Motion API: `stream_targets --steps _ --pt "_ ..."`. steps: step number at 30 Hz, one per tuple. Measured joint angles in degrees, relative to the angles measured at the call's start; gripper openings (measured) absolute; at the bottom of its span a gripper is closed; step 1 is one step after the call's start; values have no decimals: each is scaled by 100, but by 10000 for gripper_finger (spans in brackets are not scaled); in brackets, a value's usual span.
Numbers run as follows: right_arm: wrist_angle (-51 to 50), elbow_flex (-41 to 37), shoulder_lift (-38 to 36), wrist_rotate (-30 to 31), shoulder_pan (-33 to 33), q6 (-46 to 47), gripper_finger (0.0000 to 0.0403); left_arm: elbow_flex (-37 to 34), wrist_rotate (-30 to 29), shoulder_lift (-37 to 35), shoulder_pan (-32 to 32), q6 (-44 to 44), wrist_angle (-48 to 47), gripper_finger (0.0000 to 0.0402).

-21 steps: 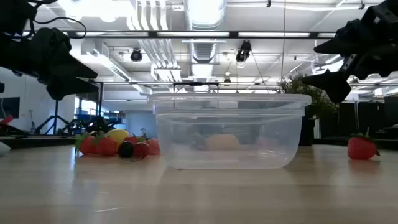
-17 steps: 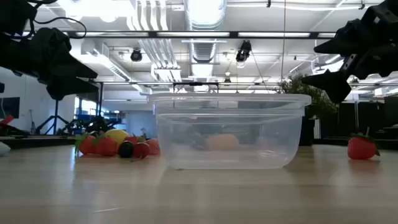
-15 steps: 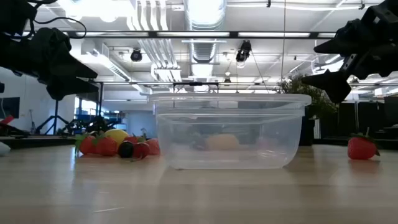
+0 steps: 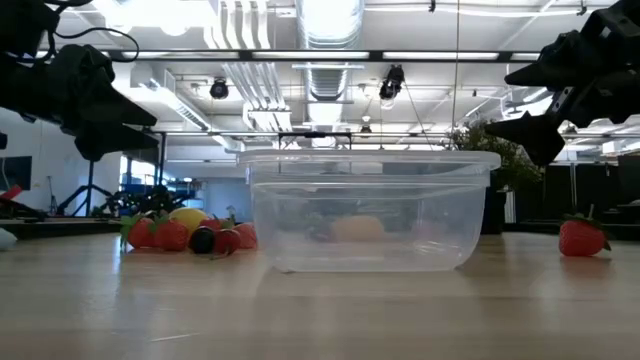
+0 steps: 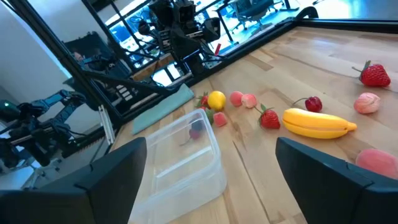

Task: Pick and placing Produce into tupperware

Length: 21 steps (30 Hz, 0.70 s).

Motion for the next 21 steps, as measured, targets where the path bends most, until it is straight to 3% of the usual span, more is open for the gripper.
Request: stream_targets --steps 21 --pt "-2 0 0 -2 -1 0 345 0 0 1 0 0 2 276"
